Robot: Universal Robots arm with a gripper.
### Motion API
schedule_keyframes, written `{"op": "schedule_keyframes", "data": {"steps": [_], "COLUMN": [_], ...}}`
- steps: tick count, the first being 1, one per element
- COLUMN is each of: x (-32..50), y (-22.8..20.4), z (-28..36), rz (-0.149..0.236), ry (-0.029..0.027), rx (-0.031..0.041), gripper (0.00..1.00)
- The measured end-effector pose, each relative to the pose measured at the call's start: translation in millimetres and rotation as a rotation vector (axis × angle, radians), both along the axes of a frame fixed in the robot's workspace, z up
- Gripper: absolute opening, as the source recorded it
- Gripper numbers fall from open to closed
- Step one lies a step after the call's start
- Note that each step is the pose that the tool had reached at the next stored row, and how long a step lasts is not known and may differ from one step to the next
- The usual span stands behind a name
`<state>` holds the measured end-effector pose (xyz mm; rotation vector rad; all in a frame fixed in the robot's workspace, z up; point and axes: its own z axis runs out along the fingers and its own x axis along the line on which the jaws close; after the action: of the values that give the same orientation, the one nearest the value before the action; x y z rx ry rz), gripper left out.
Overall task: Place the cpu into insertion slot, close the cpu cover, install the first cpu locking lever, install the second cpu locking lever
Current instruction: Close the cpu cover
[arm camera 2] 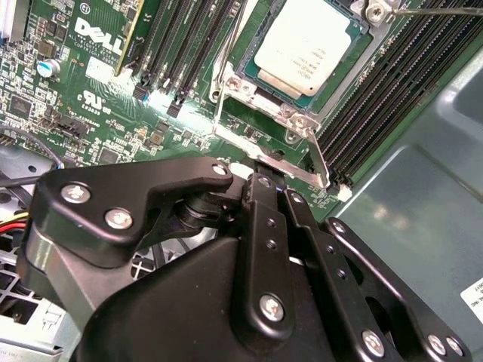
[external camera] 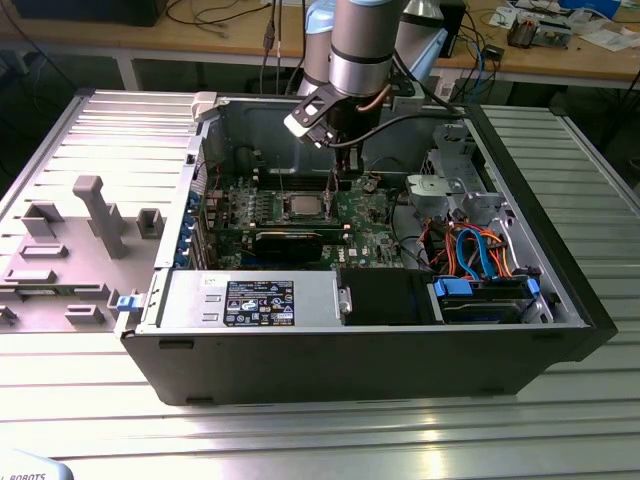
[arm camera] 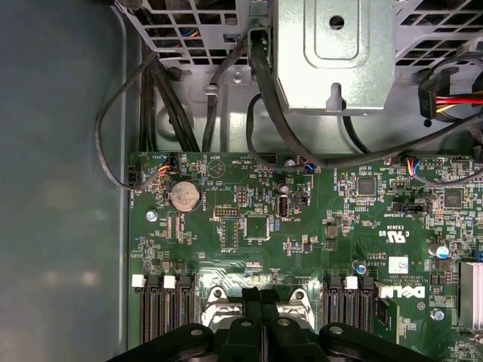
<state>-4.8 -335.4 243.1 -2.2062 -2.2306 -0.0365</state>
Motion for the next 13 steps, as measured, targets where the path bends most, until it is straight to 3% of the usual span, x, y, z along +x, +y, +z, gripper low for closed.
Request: {"op": "schedule_keyframes", "data": {"steps": [13], "x": [-2.6], "y": [-0.1], "z": [-0.2], "rz": [0.0], "ry": [0.0], "rx": [-0.0001], "gripper": [0.11]}}
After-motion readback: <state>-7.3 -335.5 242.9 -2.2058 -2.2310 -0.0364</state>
